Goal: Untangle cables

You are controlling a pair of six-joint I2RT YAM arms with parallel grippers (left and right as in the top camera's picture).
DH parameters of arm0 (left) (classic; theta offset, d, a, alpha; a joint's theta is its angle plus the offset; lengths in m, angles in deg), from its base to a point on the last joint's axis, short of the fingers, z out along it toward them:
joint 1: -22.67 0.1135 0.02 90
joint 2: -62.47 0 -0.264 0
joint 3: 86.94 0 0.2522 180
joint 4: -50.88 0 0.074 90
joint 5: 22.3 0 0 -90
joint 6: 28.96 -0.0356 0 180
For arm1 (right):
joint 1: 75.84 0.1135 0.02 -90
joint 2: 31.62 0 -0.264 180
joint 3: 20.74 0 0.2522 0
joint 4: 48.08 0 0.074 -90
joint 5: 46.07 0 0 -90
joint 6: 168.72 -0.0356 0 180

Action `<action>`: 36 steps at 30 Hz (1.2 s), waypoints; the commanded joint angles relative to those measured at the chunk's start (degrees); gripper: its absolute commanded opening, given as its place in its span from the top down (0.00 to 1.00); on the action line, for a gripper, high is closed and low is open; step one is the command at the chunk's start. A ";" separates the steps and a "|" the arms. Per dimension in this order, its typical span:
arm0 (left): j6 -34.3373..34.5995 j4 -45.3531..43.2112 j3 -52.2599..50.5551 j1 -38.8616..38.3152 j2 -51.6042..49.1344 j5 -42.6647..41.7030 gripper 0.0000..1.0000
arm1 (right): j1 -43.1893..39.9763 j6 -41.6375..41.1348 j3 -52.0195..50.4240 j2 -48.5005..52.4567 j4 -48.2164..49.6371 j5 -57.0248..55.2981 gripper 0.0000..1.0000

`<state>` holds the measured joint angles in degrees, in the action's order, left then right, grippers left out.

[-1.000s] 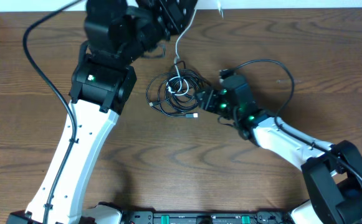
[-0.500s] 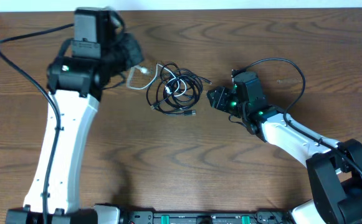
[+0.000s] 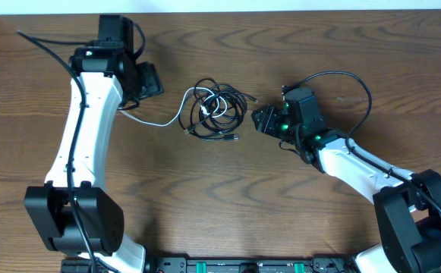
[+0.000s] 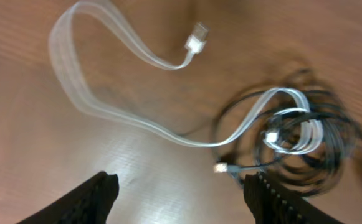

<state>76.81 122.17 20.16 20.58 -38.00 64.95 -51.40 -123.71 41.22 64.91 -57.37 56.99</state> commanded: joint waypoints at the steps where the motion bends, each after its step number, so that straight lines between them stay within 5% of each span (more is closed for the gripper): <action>1: -10.29 -4.13 0.26 -3.32 0.81 -9.73 0.31 | -1.55 0.94 0.48 0.07 -0.07 -0.50 0.42; 20: -14.71 -16.46 0.26 -15.26 -19.23 -9.90 0.48 | -3.89 0.96 0.48 0.07 -2.14 0.22 0.43; 36: -14.71 -18.99 -0.63 -16.00 -26.12 -5.31 0.62 | -3.87 0.98 0.48 0.07 -2.60 0.20 0.41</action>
<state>62.47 103.20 20.16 4.27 -62.52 57.78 -54.94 -123.38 41.22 64.91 -59.89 57.19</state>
